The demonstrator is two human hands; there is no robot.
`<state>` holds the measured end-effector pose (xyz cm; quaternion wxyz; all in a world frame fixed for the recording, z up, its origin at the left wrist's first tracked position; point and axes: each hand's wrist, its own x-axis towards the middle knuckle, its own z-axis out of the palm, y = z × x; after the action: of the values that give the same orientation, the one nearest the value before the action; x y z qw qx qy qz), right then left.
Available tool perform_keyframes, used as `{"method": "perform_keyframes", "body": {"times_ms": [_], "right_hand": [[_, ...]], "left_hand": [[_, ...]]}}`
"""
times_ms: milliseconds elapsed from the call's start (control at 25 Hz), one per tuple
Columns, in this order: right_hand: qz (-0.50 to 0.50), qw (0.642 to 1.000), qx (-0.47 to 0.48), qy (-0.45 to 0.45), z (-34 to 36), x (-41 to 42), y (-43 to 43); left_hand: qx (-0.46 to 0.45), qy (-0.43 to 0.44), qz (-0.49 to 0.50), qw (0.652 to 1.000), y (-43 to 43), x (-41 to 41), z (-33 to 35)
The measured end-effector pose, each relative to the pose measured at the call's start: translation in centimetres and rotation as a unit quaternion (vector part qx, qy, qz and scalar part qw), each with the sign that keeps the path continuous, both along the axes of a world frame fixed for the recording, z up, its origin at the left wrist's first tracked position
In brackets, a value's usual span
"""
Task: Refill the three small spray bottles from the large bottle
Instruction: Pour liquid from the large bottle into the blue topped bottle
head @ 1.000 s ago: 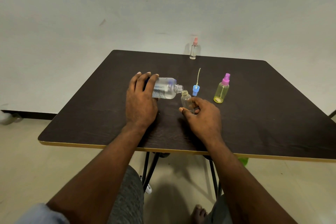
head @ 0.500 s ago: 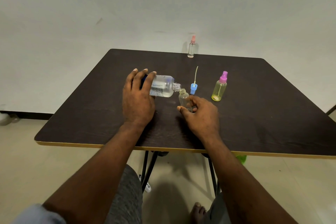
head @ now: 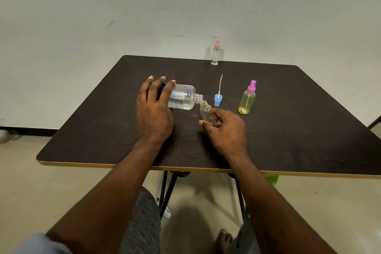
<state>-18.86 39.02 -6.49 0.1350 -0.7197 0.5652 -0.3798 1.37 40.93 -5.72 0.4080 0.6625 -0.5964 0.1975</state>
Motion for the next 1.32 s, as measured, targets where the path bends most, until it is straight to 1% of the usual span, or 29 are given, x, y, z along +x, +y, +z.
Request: {"method": "perform_keyframes", "body": {"times_ms": [320,1320], "right_hand": [[0.001,1.000,0.007,0.004,0.07,-0.05,0.05],[0.004,1.000,0.002,0.005,0.03,-0.05,-0.01]], "left_hand": [[-0.026,-0.007,-0.004,1.000,-0.31,0.17,-0.44],[-0.028,-0.006,0.005,1.000,-0.32,0.19,-0.35]]}}
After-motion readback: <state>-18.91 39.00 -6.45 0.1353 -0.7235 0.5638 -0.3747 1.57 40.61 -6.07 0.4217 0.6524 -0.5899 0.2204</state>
